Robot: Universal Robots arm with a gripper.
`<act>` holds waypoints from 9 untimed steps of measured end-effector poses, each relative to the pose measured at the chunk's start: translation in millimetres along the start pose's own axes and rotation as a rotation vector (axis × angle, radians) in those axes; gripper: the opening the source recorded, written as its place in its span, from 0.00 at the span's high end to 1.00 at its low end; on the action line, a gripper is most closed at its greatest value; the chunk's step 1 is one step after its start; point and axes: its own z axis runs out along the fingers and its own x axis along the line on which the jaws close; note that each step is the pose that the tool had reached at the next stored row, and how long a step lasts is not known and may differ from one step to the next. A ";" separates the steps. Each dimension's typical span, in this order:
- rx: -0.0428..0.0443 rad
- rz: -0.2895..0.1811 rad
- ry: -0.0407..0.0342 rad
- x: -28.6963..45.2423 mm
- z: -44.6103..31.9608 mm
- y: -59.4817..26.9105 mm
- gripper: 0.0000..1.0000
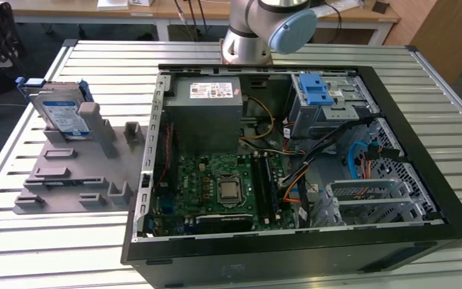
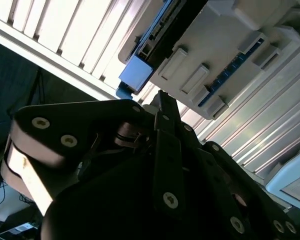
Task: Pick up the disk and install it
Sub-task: 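Pick up the disk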
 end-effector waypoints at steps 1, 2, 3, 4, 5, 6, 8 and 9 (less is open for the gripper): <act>0.0002 0.013 -0.0001 0.0 0.9 0.0 0.89; 0.0002 0.027 -0.0003 -0.1 1.8 0.0 0.89; 0.0004 0.039 -0.0005 -0.1 2.8 0.0 0.89; 0.0005 0.048 -0.0007 -0.1 3.9 0.0 0.89; 0.0003 0.055 -0.0009 -0.4 4.7 0.0 0.89; 0.0004 0.060 -0.0016 -0.8 5.6 -0.1 0.89; 0.0007 0.064 -0.0028 -3.2 7.3 -0.2 0.89; 0.0006 0.064 -0.0030 -5.4 7.7 -0.4 0.89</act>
